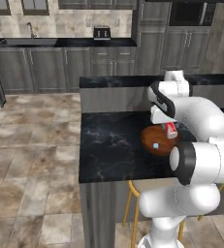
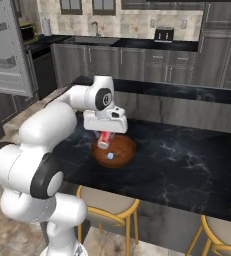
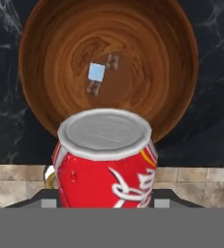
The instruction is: Open the fridge, grab two sodas, and place both sodas inside the bowl with ice on the dining counter.
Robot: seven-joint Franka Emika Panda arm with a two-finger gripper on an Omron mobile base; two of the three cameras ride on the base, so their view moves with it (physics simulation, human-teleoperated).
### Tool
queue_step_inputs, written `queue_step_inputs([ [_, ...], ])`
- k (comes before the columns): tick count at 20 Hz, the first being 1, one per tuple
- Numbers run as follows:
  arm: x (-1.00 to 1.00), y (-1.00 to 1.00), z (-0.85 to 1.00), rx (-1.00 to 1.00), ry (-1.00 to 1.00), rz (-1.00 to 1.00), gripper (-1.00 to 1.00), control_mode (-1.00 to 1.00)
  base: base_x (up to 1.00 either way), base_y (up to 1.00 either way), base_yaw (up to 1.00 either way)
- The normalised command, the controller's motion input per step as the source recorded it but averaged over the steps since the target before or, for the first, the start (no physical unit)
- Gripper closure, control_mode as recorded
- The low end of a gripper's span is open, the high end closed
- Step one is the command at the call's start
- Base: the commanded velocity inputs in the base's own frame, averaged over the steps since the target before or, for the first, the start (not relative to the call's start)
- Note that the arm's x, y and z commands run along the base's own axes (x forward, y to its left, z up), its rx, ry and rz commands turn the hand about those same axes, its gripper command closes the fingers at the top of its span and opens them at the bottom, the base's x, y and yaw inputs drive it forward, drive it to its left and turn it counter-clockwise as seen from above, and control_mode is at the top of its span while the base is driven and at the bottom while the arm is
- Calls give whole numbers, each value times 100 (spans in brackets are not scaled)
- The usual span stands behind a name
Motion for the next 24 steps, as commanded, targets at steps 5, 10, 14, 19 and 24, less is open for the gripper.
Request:
queue_step_inputs([
  [5, 43, -10, -32, 0, 6, 0, 100, -100, 0, 0, 0],
  [10, 43, 0, -30, 0, 4, 0, 100, -100, 0, 0, 0],
  [14, 20, 0, -34, 0, 2, 0, 100, -100, 0, 0, 0],
  [19, 1, -2, -36, 0, 0, 0, 100, -100, 0, 0, 0],
  [24, 13, -3, -23, 1, 1, 0, 100, -100, 0, 0, 0],
])
